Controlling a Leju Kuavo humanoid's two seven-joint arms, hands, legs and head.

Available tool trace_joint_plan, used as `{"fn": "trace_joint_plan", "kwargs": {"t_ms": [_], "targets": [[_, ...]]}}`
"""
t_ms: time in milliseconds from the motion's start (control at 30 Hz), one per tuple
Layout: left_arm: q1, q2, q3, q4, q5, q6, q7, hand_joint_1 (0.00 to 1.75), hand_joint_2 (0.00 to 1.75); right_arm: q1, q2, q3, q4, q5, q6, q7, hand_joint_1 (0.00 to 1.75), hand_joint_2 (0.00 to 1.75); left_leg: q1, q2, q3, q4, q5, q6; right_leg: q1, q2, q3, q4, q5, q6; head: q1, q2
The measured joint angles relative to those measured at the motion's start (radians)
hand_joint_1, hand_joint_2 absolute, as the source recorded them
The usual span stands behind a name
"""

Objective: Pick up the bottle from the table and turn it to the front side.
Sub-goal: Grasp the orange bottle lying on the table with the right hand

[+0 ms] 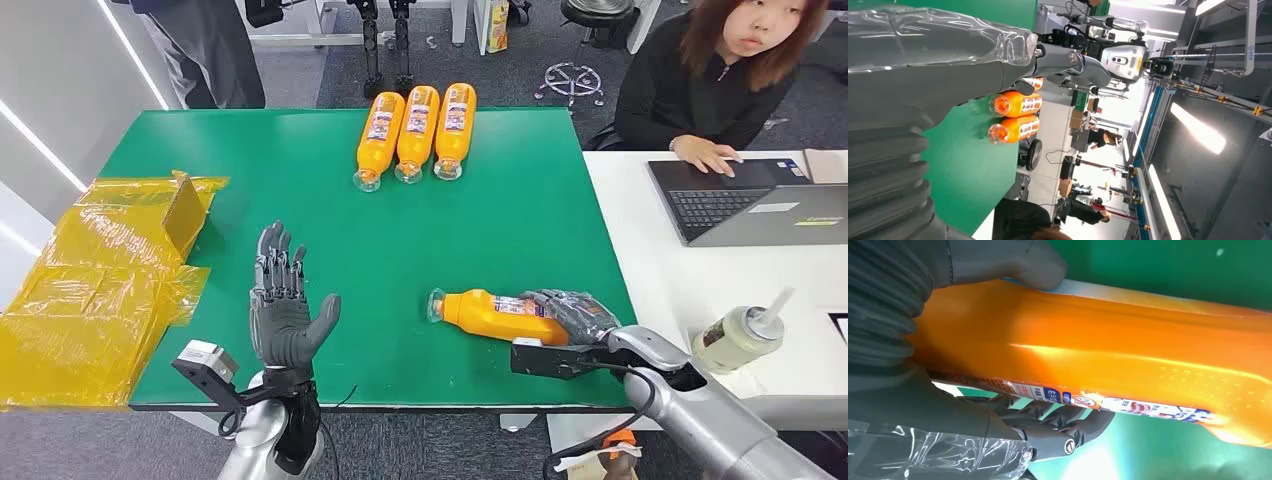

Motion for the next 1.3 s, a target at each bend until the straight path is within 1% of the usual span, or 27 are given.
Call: {"fn": "trace_joint_plan", "kwargs": {"t_ms": [267,367,433,500,567,633,733,833,933,1100,1300], "targets": [[0.001,0.0,0.005,0.0,0.001,0.0,0.0,0.0,1.75,0.018,0.013,-0.02,-0.005,0.0,-0.007,-0.004,1.75,1.75,0.0,0.0,0.001,0.0,0.0,0.0,0.0,0.0,0.001,0.0,0.0,0.0,0.0,0.0],[0.002,0.001,0.006,0.0,0.001,0.0,0.0,0.0,1.75,0.032,0.014,-0.029,-0.016,0.004,-0.024,-0.016,1.75,1.75,0.0,0.0,0.002,0.0,0.0,0.0,0.0,0.0,0.001,0.0,0.0,0.0,0.0,0.0],[0.006,0.003,0.007,0.0,-0.001,0.003,0.0,0.0,1.75,0.056,0.014,-0.043,-0.04,0.025,-0.062,-0.031,1.75,1.75,0.0,0.0,0.001,0.0,0.0,0.0,0.0,-0.001,0.002,0.0,0.0,0.0,0.0,0.0],[0.015,0.005,0.008,0.0,-0.006,0.009,0.0,0.0,1.75,0.094,0.015,-0.062,-0.08,0.067,-0.124,-0.045,1.75,1.75,0.0,-0.001,0.0,0.0,0.0,0.0,0.0,-0.001,0.002,0.0,0.0,0.0,0.0,0.0],[0.021,0.005,0.013,0.0,-0.011,0.012,0.0,0.0,1.75,0.138,0.021,-0.082,-0.131,0.107,-0.184,-0.054,1.75,1.75,0.0,-0.001,-0.002,0.0,0.0,0.0,0.0,-0.001,0.0,0.0,0.0,0.0,0.0,0.0],[0.023,0.005,0.018,0.0,-0.016,0.01,0.0,0.0,1.75,0.177,0.033,-0.105,-0.196,0.14,-0.223,-0.061,1.75,1.75,0.0,-0.001,-0.004,0.0,0.0,0.0,0.0,-0.001,-0.003,0.001,0.0,0.0,0.0,0.0],[0.021,0.001,0.022,0.002,-0.025,-0.002,0.0,0.0,1.75,0.212,0.073,-0.146,-0.302,0.212,-0.242,-0.053,1.75,1.75,0.0,-0.001,-0.005,0.0,0.0,0.0,0.0,-0.001,-0.004,0.001,0.0,0.0,0.0,0.0],[0.01,-0.01,0.023,0.017,-0.016,-0.037,0.0,0.0,1.75,0.24,0.134,-0.174,-0.389,0.307,-0.242,-0.025,1.75,1.75,0.001,-0.001,-0.005,-0.001,0.0,0.0,0.001,-0.001,-0.005,0.001,-0.001,0.0,0.0,0.0],[-0.007,-0.018,0.023,0.044,0.012,-0.088,0.0,0.0,1.75,0.28,0.201,-0.192,-0.462,0.398,-0.243,-0.017,1.75,1.75,0.001,-0.001,-0.005,-0.001,0.0,0.0,0.001,-0.001,-0.005,0.001,-0.001,-0.001,0.0,0.0],[-0.017,-0.02,0.022,0.074,0.085,-0.238,0.011,0.0,1.75,0.351,0.298,-0.229,-0.545,0.478,-0.239,-0.032,1.75,1.75,0.001,-0.001,-0.005,-0.001,0.0,-0.001,0.001,0.0,-0.005,0.001,-0.001,-0.001,0.0,0.0],[-0.016,-0.019,0.022,0.074,0.174,-0.407,0.062,0.0,1.75,0.415,0.359,-0.264,-0.572,0.496,-0.239,-0.064,1.75,1.75,0.0,-0.001,-0.006,-0.001,-0.001,-0.001,0.0,-0.001,-0.005,0.0,-0.002,0.0,0.0,0.0]]}}
